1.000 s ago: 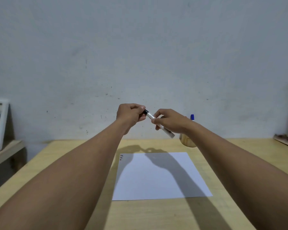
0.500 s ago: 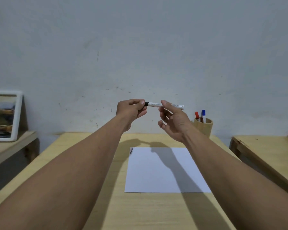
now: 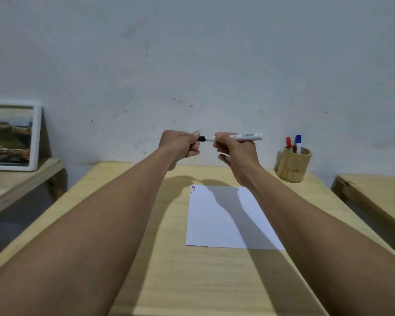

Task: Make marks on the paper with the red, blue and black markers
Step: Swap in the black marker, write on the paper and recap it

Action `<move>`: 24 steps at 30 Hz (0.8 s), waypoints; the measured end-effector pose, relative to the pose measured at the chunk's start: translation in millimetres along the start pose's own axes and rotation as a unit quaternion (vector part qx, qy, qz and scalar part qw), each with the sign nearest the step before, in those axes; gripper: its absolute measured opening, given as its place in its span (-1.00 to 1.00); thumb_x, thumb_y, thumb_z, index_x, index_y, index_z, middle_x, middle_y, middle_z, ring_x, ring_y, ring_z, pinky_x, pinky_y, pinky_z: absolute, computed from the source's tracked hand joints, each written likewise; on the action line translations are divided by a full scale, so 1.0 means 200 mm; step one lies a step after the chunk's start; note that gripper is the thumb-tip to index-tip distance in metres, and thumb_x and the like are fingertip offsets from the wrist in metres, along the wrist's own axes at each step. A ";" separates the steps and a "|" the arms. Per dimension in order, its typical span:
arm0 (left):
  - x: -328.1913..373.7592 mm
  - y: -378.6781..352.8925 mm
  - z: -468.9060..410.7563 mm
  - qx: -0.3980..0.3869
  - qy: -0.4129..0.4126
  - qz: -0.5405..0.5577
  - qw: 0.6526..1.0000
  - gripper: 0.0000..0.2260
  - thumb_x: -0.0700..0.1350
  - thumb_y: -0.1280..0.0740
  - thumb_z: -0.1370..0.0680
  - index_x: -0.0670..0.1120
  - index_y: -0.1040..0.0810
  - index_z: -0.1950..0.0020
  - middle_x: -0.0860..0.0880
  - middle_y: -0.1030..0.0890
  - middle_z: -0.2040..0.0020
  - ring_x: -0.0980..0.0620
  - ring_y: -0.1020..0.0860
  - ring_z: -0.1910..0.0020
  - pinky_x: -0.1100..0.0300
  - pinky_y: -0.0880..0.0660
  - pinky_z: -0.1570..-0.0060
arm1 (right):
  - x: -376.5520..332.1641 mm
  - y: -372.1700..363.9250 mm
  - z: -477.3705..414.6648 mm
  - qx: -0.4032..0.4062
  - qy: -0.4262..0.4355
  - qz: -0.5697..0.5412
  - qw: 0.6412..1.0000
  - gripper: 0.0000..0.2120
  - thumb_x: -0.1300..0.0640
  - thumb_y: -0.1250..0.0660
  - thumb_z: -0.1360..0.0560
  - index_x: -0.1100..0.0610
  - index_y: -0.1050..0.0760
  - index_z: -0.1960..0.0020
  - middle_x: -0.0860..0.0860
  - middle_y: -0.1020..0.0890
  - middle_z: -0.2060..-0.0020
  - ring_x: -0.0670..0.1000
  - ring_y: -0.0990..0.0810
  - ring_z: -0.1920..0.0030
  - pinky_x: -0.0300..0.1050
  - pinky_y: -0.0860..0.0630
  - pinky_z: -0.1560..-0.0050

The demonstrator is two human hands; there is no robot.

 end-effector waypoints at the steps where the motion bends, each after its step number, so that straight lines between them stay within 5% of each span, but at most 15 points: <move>1: -0.01 0.04 -0.01 0.009 -0.008 -0.038 0.999 -0.84 -0.19 -0.43 -0.56 -0.26 -0.65 0.14 -0.15 -0.60 0.29 0.02 -0.55 0.40 0.17 -0.67 0.19 | 0.01 0.01 0.00 0.007 -0.002 0.000 1.000 -0.97 0.18 -0.44 -0.50 0.12 -0.66 0.10 0.03 -0.67 0.26 -0.07 -0.58 0.26 -0.20 -0.51 0.20; 7: -0.17 0.14 -0.02 0.007 -0.100 -0.438 0.893 -0.86 -0.16 -0.38 -0.54 -0.09 -0.74 0.11 -0.08 -0.69 0.19 -0.12 -0.65 0.22 0.09 -0.59 0.17 | 0.22 0.00 0.00 -0.016 -0.056 0.038 0.998 -0.90 0.19 -0.37 -0.53 0.12 -0.64 -0.01 0.04 -0.68 0.23 -0.06 -0.57 0.26 -0.16 -0.54 0.21; 11: -0.34 0.14 0.00 -0.007 -0.104 -0.502 0.858 -0.76 -0.16 -0.37 -0.53 -0.06 -0.64 -0.19 -0.07 -0.69 0.03 -0.07 -0.63 0.04 0.11 -0.55 0.05 | 0.34 -0.01 0.01 -0.011 -0.051 0.123 0.991 -0.93 0.19 -0.42 -0.51 0.09 -0.60 0.15 0.01 -0.60 0.27 -0.05 -0.53 0.27 -0.11 -0.49 0.21; 15: -0.41 0.12 -0.01 -0.009 -0.121 -0.530 0.839 -0.82 -0.09 -0.40 -0.51 -0.04 -0.70 -0.08 -0.09 -0.72 0.01 -0.12 -0.64 -0.01 0.13 -0.54 0.06 | 0.45 -0.04 0.01 -0.014 -0.038 0.183 0.982 -0.91 0.14 -0.45 -0.50 0.17 -0.65 0.10 -0.01 -0.61 0.35 -0.09 -0.55 0.37 -0.19 -0.49 0.35; 19: -0.43 0.11 0.01 -0.012 -0.129 -0.531 0.837 -0.71 -0.05 -0.38 -0.54 -0.04 -0.65 -0.24 -0.11 -0.69 -0.13 -0.16 -0.61 -0.15 0.06 -0.54 -0.07 | 0.54 -0.04 0.00 0.001 -0.042 0.217 0.975 -0.85 0.12 -0.45 -0.47 0.22 -0.66 0.10 0.01 -0.65 0.36 -0.05 -0.61 0.37 -0.18 -0.56 0.33; 24: -0.48 0.15 0.10 0.025 -0.119 -0.554 0.824 -0.71 -0.03 -0.24 -0.61 -0.13 -0.57 -0.23 -0.13 -0.68 -0.06 -0.22 -0.58 -0.11 -0.02 -0.55 0.00 | 0.57 -0.01 0.00 0.032 -0.034 0.261 0.964 -0.82 0.08 -0.38 -0.45 0.20 -0.66 0.12 0.00 -0.70 0.36 -0.02 -0.65 0.36 -0.16 -0.54 0.32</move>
Point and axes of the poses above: each hand's wrist, its own z-axis away from the middle knuckle, its own y-axis out of the back of the hand, x = y × z, the point moved 10 cm from there along -z, towards the middle knuckle
